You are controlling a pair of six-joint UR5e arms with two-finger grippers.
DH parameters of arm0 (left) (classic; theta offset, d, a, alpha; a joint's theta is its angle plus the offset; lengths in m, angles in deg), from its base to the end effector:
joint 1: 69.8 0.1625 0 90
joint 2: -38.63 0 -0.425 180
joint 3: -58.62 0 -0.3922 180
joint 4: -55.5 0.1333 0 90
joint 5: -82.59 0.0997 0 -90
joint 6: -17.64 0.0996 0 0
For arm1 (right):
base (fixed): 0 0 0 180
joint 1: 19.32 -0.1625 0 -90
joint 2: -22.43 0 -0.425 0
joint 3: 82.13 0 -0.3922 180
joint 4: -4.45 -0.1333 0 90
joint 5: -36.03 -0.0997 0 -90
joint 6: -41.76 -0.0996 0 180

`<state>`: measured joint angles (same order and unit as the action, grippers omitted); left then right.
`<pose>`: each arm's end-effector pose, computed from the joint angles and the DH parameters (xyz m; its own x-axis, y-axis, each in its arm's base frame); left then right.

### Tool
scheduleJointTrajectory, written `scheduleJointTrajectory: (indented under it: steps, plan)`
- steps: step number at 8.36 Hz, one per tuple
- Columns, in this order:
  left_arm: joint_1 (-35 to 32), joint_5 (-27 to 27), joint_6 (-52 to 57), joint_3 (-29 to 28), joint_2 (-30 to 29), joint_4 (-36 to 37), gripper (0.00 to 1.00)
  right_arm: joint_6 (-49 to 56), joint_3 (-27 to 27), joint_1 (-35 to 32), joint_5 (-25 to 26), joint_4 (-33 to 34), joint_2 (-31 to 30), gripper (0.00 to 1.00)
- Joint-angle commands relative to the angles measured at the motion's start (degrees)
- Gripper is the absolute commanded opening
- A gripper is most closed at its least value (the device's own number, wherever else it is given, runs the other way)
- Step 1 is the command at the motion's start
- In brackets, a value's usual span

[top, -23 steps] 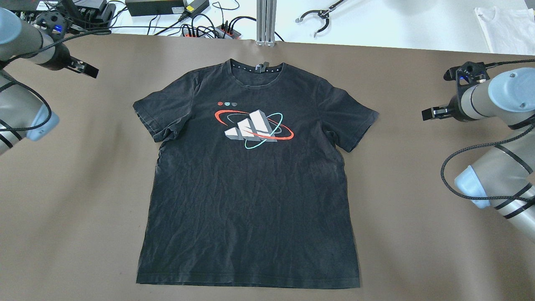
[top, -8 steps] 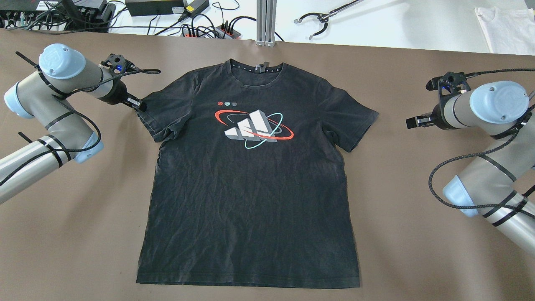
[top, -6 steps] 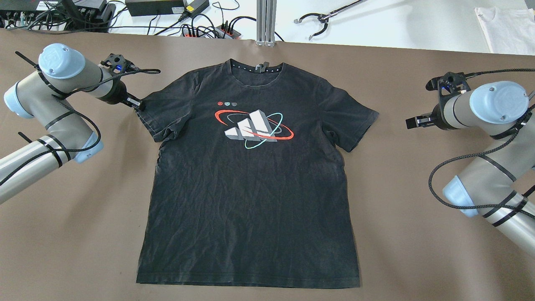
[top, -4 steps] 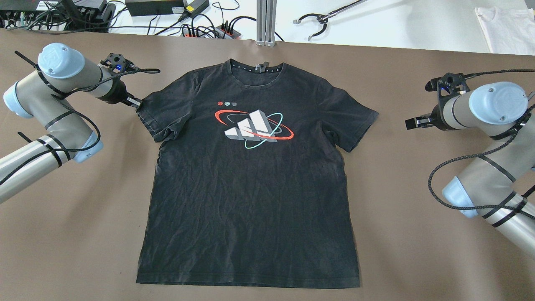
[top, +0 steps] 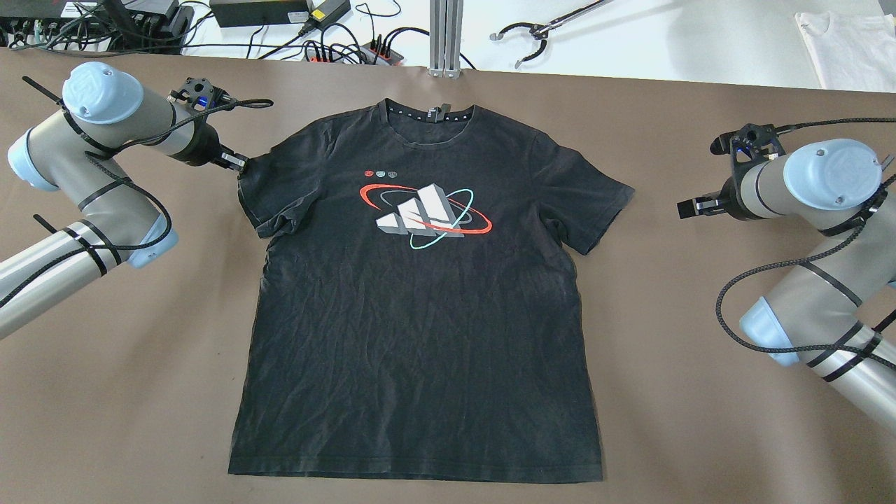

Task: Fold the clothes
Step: 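Move the left gripper toward the sleeve nearest it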

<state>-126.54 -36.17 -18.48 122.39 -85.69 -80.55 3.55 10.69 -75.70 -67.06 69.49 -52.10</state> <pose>0.3438 -0.6799 0.4287 0.6088 0.3630 -0.7054 0.0465 0.8713 0.4885 -0.2537 -0.5816 0.4514 0.8193 -0.1501 0.5534 -0.1317 0.8901 0.4363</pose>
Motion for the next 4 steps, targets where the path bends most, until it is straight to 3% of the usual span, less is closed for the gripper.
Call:
scheduleJointTrajectory:
  steps: [1, 3, 4]
  plan:
    - [0.2, 0.1, -10.7, 3.0, -3.8, 0.4, 0.0, 0.0, 0.0, 0.0, 0.0, 0.0, 0.0, 0.94]
    - [3.0, 1.7, -17.9, 2.9, -9.0, 3.5, 0.0, 0.0, 0.1, 0.0, 0.0, 0.0, 0.0, 0.94]
    - [5.6, 5.9, -19.7, 2.7, -11.2, 5.5, 0.0, 0.0, 0.1, 0.0, 0.0, 0.0, 0.0, 0.94]
